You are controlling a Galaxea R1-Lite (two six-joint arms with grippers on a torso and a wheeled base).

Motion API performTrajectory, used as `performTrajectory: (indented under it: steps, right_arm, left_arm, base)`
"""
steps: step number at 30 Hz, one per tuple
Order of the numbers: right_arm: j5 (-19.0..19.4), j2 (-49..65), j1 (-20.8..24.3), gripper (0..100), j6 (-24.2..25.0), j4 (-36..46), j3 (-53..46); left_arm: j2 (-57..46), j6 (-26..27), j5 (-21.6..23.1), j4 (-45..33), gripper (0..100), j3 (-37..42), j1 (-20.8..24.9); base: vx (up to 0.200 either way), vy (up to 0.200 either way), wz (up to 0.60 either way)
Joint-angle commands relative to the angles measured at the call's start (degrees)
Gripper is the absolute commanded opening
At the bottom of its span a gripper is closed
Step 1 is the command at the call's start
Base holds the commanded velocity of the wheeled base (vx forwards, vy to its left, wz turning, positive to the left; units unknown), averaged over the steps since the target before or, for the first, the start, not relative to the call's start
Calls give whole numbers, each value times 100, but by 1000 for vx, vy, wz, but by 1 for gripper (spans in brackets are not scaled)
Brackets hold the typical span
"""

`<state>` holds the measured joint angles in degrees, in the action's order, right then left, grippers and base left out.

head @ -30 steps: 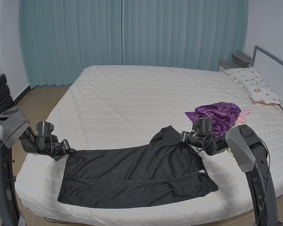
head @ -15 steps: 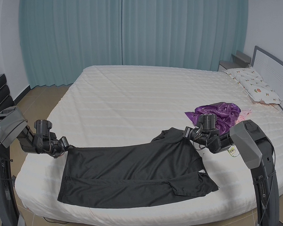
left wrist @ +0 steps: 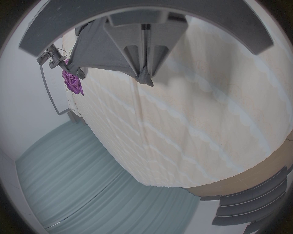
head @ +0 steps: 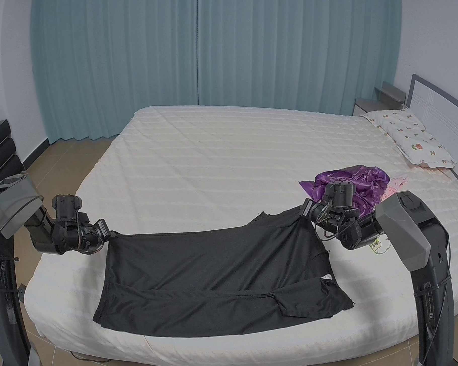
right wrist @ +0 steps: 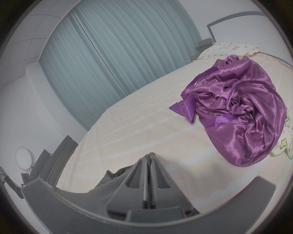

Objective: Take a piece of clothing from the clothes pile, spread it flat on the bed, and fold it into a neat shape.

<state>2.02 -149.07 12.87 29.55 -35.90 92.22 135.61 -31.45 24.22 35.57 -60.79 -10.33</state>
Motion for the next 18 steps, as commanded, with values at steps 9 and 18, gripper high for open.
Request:
performTrajectory:
  steps: [9,18]
  right_arm:
    - [70,501,-57,0,-46,-31,-662]
    - [211,695,-74,0,-116,-22,-952]
  left_arm:
    - [-131,34,12,29,0,147,-84]
    - [-351,69,74,46,0,331,-119]
  base:
    - [0,0,0]
    - [0,0,0]
